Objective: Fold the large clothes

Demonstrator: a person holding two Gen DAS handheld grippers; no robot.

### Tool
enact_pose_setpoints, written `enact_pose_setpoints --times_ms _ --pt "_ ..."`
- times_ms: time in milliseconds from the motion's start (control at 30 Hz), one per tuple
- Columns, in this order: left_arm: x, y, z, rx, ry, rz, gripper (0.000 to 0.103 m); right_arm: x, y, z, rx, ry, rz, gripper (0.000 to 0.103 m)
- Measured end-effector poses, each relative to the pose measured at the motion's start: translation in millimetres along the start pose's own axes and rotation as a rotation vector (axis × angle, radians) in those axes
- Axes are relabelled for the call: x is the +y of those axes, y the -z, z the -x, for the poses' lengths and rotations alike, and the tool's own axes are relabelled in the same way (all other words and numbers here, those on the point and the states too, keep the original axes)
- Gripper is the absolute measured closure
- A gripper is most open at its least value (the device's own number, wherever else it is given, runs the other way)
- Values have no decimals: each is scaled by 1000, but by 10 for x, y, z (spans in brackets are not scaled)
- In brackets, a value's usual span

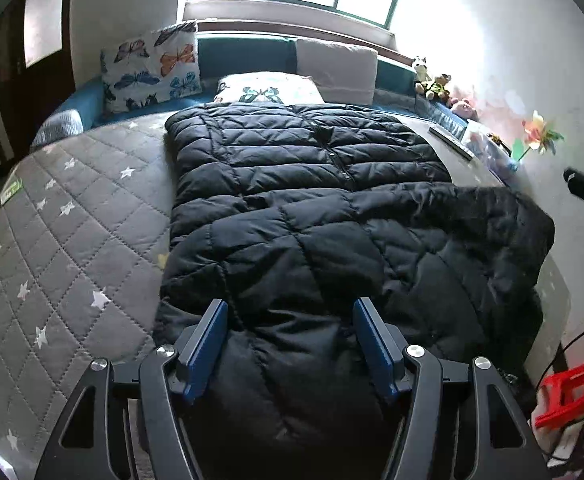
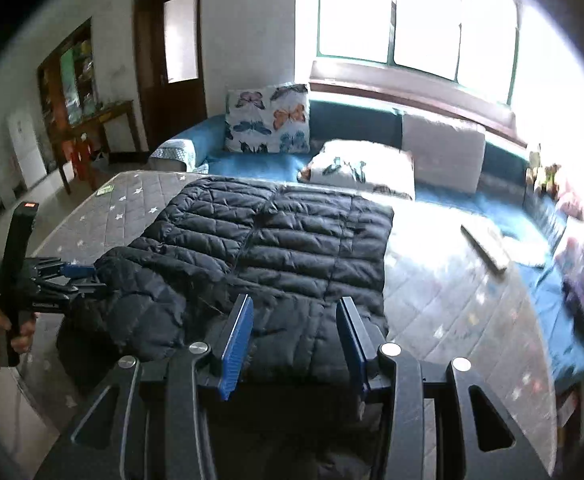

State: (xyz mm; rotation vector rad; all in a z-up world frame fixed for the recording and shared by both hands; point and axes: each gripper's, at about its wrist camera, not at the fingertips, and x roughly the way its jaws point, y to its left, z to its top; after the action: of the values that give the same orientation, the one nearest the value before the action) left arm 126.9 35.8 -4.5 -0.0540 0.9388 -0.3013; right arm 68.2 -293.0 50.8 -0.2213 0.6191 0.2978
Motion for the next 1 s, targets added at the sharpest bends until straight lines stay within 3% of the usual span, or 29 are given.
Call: enact_pose_setpoints --times_ms 133,400,600,800,1000 --pt "-76 58 -112 14 5 -35 36 65 22 -216 66 -72 17 55" --pt "-166 180 -268 37 27 -86 36 -199 516 -951 328 -45 -78 55" --pt "-167 120 -259 66 25 -109 36 -238 599 -1099 405 -62 -73 55" --pt "-242 -110 74 51 114 -115 36 -258 386 -857 395 -52 -55 55" --pt "-489 -485 54 31 164 -149 36 -175 11 -753 333 -160 -74 55"
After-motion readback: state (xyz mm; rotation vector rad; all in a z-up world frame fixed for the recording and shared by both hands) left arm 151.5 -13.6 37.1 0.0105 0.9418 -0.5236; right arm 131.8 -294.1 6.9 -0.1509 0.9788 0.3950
